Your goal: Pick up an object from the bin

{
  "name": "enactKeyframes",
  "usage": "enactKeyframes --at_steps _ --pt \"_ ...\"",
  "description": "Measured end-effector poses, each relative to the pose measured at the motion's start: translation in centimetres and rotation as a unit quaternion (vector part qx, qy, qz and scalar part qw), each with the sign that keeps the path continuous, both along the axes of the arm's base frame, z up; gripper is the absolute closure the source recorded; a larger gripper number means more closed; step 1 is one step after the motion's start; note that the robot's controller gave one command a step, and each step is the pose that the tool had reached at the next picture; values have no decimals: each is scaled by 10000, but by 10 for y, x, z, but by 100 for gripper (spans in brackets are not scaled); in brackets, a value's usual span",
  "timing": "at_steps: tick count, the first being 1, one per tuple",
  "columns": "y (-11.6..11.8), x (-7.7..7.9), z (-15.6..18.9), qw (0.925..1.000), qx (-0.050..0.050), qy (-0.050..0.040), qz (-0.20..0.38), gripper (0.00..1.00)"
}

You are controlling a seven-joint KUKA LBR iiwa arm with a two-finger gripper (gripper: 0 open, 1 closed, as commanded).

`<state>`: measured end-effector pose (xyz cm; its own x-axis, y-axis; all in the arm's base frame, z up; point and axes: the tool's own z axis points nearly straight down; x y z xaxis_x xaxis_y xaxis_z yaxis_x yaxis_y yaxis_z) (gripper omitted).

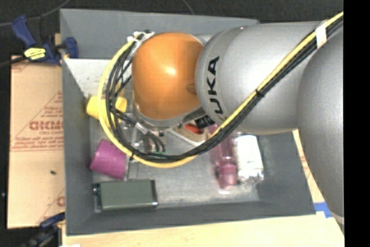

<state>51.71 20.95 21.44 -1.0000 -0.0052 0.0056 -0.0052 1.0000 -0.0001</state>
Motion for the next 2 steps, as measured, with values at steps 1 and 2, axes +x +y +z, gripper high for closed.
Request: enactKeyframes --at_steps 1,2 --pt "-1 2 5 10000 9 -39 -25 0" --pt "-7 59 -1 9982 8 -24 -607 0"
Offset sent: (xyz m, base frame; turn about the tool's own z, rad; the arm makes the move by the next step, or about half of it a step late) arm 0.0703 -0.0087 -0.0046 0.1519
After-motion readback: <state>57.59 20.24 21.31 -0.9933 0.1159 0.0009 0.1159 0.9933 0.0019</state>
